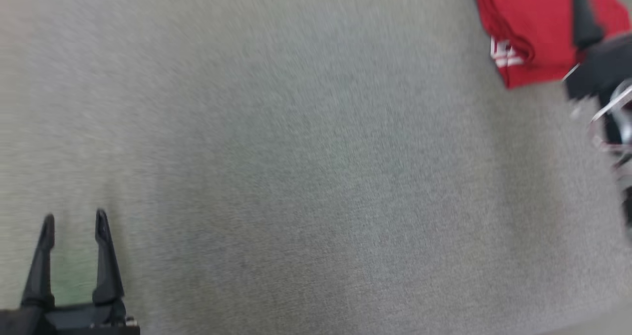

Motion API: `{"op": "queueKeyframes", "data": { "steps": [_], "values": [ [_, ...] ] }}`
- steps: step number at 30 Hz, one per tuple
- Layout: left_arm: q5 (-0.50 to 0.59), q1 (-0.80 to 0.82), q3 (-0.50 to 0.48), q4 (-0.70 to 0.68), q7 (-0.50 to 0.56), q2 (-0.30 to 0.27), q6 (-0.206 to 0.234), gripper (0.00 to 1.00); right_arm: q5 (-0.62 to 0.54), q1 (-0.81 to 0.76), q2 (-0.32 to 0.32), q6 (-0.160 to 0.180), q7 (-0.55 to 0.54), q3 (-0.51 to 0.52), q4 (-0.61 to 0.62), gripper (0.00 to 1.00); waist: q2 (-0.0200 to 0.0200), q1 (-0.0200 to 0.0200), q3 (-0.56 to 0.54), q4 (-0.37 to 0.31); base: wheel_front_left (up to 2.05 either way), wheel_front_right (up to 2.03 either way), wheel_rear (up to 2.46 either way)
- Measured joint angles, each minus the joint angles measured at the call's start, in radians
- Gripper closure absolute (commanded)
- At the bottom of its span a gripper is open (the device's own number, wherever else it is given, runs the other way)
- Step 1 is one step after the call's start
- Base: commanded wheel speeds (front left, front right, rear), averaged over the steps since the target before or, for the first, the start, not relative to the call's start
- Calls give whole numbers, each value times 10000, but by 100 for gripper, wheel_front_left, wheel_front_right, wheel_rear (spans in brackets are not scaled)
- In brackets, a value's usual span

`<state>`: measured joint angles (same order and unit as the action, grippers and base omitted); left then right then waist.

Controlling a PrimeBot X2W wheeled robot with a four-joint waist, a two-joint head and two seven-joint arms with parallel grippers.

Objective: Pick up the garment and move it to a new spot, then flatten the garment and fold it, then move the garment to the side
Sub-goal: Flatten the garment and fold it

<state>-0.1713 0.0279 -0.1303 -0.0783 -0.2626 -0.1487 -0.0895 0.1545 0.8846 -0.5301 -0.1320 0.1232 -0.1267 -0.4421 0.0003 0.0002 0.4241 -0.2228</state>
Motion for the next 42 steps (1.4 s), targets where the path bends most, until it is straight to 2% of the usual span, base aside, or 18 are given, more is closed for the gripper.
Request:
{"op": "queueKeyframes", "data": {
  "steps": [14,21,29,42],
  "values": [
    [180,-622,-121,646,0,476,-247,0,382,-3349,1714,0,518,343,587,0,-3,-3,-2221,856,0,0,0],
    [215,-711,-155,826,0,575,-267,0,447,-4893,2295,0,849,533,723,0,-4,-4,-2796,1245,0,0,0],
    [293,-968,-299,1101,0,692,-337,0,460,-6477,3317,2,1246,976,934,0,-4,-4,-3291,1442,0,0,0],
    [558,-1313,-328,1628,0,754,-343,0,184,-7901,4010,2,1373,984,1781,0,-4,-3,-3980,1609,0,0,0]
  ]
}}
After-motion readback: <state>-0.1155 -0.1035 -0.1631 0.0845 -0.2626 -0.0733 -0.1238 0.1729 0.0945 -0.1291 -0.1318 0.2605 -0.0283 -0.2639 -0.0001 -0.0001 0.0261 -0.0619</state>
